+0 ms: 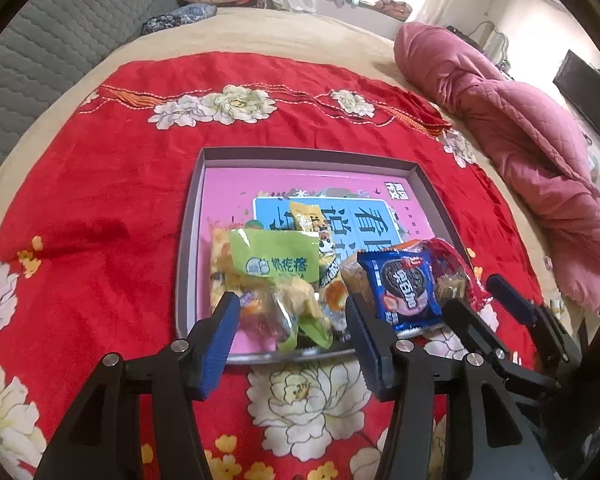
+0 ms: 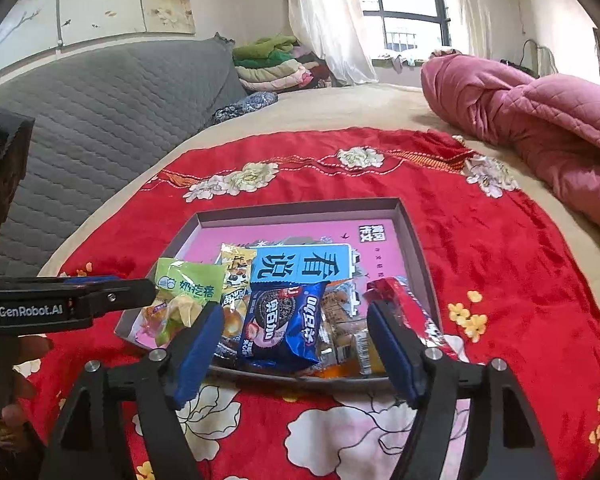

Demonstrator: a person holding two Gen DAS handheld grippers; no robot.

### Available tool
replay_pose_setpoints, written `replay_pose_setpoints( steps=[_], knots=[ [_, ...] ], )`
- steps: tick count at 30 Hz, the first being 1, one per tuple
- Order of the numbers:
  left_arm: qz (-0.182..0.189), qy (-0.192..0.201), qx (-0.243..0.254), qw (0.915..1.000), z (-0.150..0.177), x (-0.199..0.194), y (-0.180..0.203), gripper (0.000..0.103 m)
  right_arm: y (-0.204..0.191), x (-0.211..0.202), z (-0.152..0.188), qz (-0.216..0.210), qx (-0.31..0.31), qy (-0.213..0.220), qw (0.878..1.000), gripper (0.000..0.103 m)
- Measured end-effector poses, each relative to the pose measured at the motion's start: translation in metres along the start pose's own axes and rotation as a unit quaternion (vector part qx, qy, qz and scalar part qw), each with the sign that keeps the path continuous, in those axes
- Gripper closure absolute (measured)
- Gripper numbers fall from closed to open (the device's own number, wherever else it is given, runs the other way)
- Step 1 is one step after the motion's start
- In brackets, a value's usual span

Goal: Organize snacks

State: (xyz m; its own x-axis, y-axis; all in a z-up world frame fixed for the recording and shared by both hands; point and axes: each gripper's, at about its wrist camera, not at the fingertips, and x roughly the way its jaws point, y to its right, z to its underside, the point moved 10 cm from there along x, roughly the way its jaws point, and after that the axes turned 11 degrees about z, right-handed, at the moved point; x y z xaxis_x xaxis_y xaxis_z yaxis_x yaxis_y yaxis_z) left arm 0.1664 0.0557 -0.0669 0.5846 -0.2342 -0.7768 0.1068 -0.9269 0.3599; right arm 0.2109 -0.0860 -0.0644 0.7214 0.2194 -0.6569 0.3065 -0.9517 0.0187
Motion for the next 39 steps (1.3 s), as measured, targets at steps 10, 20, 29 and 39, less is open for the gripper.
replay_pose_setpoints(
  steps=[10, 20, 29, 39],
  knots=[
    [-0.021, -0.004, 0.023, 0.9995, 0.033, -0.027, 0.009, 0.045, 0.015, -0.034, 0.012, 0.052, -0.007, 0.004, 0.999, 0.015],
    [-0.047, -0.013, -0.006, 0.9988, 0.077, -0.043, 0.012, 0.045, 0.018, -0.065, 0.048, 0.064, 0.005, -0.037, 0.997, 0.012],
    [-0.045, -0.027, -0.001, 0.9986, 0.096, -0.043, 0.02, 0.045, 0.016, -0.08, 0.068, 0.066, 0.013, -0.055, 0.996, 0.012],
    [-0.048, -0.026, -0.004, 0.9985, 0.096, -0.047, 0.018, 0.045, 0.012, -0.082, 0.073, 0.057, 0.016, -0.06, 0.996, 0.012]
  ],
)
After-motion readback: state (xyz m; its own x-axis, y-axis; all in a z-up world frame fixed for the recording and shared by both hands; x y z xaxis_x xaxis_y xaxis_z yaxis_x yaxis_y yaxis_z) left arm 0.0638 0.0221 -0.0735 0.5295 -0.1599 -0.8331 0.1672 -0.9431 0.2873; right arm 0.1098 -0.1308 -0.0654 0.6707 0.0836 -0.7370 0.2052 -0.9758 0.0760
